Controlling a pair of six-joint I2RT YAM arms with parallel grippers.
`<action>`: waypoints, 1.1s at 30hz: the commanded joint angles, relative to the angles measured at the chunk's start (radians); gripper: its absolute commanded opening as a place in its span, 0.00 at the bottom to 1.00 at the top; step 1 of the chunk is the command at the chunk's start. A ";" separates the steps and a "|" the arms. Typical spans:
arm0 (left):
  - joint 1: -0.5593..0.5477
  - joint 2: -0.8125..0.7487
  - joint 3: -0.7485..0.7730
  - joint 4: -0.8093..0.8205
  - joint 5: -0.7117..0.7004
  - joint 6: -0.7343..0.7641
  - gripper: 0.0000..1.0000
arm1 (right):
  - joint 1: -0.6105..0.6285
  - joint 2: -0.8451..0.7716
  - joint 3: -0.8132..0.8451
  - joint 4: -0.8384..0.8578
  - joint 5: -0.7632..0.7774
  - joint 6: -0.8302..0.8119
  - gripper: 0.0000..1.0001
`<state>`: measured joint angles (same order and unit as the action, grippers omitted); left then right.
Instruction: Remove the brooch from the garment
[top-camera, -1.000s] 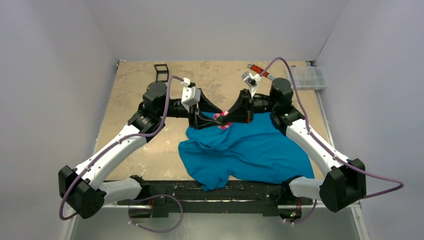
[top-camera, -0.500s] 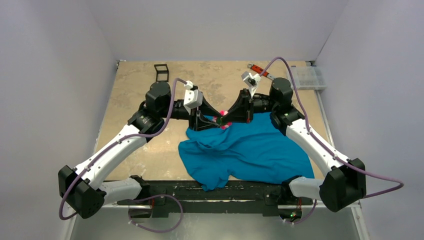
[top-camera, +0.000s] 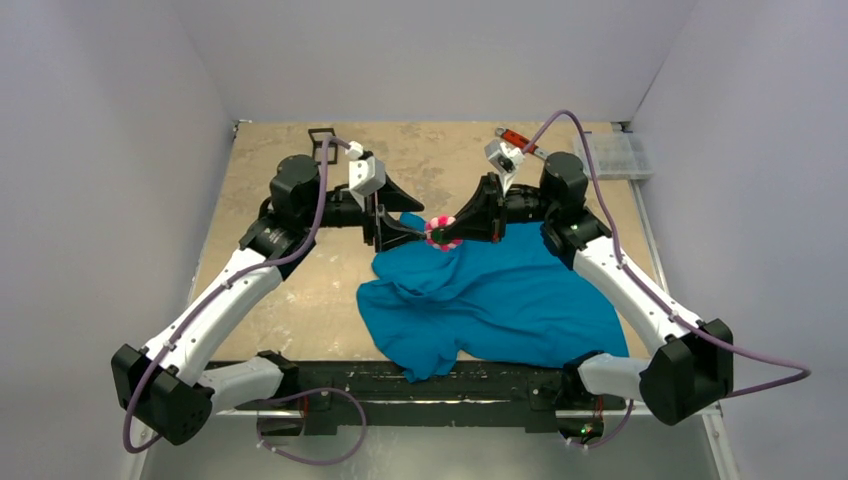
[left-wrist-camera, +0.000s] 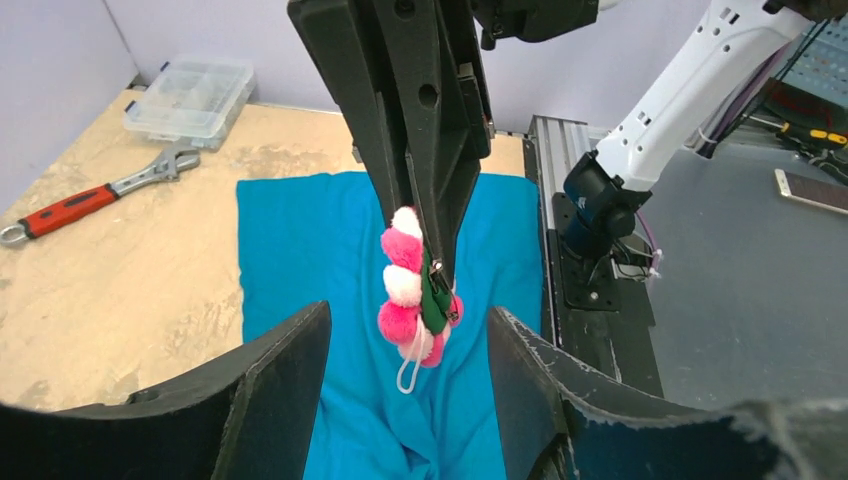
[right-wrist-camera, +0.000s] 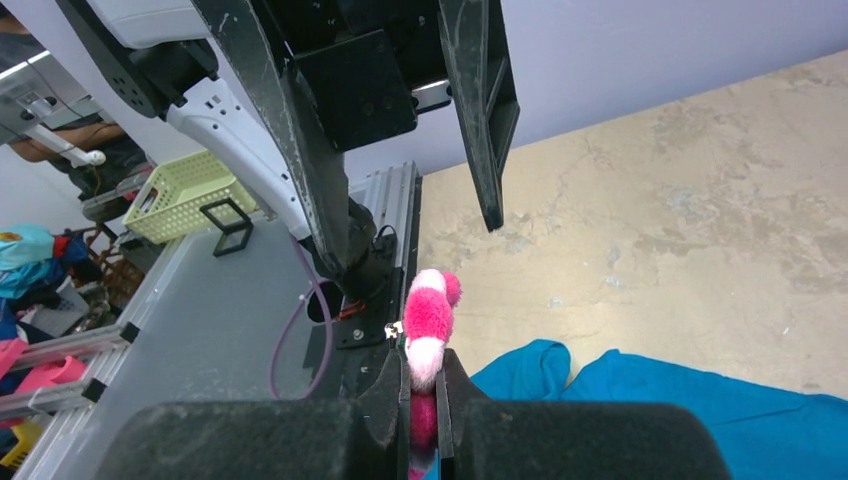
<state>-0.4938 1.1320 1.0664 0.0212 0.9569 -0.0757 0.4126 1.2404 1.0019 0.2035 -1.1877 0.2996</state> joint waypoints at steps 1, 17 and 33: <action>-0.032 0.019 0.082 -0.105 0.028 0.128 0.58 | 0.013 -0.046 0.053 0.007 0.019 -0.054 0.00; -0.065 0.059 0.108 -0.116 0.051 0.147 0.08 | 0.043 -0.061 0.079 -0.052 0.009 -0.118 0.00; 0.052 0.062 -0.026 0.492 0.102 -0.464 0.00 | -0.035 -0.033 0.090 0.033 -0.011 0.060 0.44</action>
<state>-0.4450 1.1782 1.0599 0.2741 1.0332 -0.3191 0.3817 1.2064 1.0538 0.0937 -1.1812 0.2260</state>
